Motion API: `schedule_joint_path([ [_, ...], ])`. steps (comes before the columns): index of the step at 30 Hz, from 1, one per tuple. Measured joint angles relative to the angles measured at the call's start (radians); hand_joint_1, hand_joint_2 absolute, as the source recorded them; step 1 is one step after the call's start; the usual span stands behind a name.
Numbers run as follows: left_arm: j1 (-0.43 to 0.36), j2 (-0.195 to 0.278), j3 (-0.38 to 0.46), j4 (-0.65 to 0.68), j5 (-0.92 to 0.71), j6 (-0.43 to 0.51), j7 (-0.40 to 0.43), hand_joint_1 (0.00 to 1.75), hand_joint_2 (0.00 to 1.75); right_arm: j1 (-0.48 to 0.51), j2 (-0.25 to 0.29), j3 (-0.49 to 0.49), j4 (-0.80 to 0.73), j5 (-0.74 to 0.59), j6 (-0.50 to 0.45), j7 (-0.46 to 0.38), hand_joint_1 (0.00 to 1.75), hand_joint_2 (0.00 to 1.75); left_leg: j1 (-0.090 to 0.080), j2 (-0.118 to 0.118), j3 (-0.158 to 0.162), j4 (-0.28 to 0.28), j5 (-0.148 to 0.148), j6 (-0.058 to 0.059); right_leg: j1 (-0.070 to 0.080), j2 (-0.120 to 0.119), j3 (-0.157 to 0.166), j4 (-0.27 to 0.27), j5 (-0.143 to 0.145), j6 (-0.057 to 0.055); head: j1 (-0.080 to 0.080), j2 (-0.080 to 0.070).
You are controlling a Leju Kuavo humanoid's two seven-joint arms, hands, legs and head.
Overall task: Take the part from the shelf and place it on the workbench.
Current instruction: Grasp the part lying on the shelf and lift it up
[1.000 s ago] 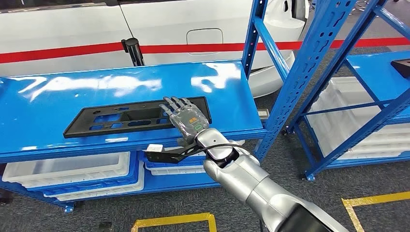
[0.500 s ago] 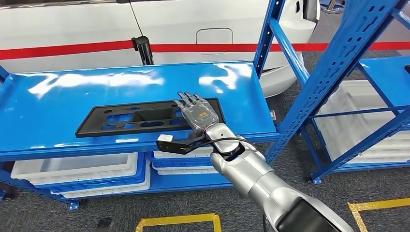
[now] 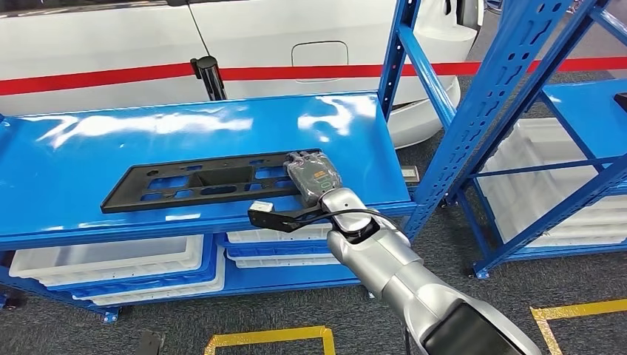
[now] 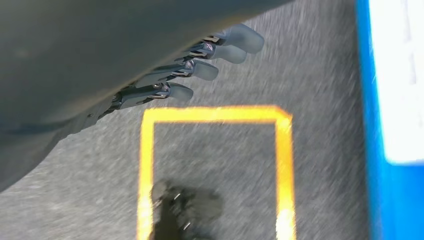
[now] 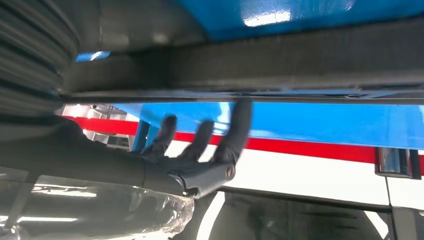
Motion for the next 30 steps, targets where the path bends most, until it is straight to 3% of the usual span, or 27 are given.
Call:
schedule_joint_path([
  [1,0.0,-0.001,0.011,-0.001,0.005,0.037,-0.028,0.0,0.0,0.0,0.0,-0.006,0.001,0.004,-0.004,-0.004,1.75,1.75,0.0,0.0,0.0,0.0,0.0,-0.001,0.0,0.0,0.0,0.0,0.0,0.0,0.0,0.0],
  [5,0.001,-0.004,0.049,-0.002,0.013,0.151,-0.112,0.0,1.75,0.0,-0.003,-0.02,0.001,0.014,-0.023,-0.021,1.75,1.75,-0.001,0.0,0.0,0.0,0.001,-0.002,0.0,0.0,0.0,0.0,0.0,0.0,0.0,0.0],
  [10,0.002,-0.009,0.073,-0.002,0.011,0.152,-0.14,0.0,1.75,0.003,-0.017,-0.045,-0.039,-0.003,-0.061,-0.054,1.75,1.75,-0.002,0.0,-0.001,0.001,0.001,-0.002,-0.002,-0.001,0.001,0.0,0.0,0.0,0.0,0.0],
  [14,0.005,-0.01,0.09,-0.002,0.014,0.15,-0.141,0.0,1.75,0.021,-0.047,-0.072,-0.155,-0.019,-0.063,-0.075,1.75,1.75,-0.004,-0.001,-0.001,0.001,0.001,-0.002,-0.004,-0.001,0.0,0.0,0.0,0.0,0.0,0.0],
  [22,0.008,-0.01,0.099,-0.002,-0.023,0.098,-0.029,0.0,1.75,0.061,-0.125,-0.107,-0.436,-0.05,-0.041,-0.095,1.75,1.75,-0.006,-0.001,-0.002,0.001,0.0,-0.002,-0.006,-0.001,-0.001,0.0,0.0,0.0,0.0,0.0],
  [26,0.008,-0.01,0.099,-0.002,-0.027,0.074,0.002,0.0,1.75,0.072,-0.145,-0.104,-0.492,-0.075,-0.006,-0.109,1.75,1.75,-0.006,-0.001,-0.003,0.003,-0.001,0.0,-0.007,-0.001,0.0,-0.001,0.0,0.001,0.0,0.0],
  [30,0.008,-0.01,0.098,-0.002,-0.039,0.064,0.019,0.0,1.75,0.081,-0.15,-0.095,-0.499,-0.092,0.001,-0.114,1.75,1.75,-0.008,-0.001,-0.006,0.011,-0.006,0.01,-0.012,-0.001,0.0,-0.001,0.001,0.003,0.0,0.0],
])
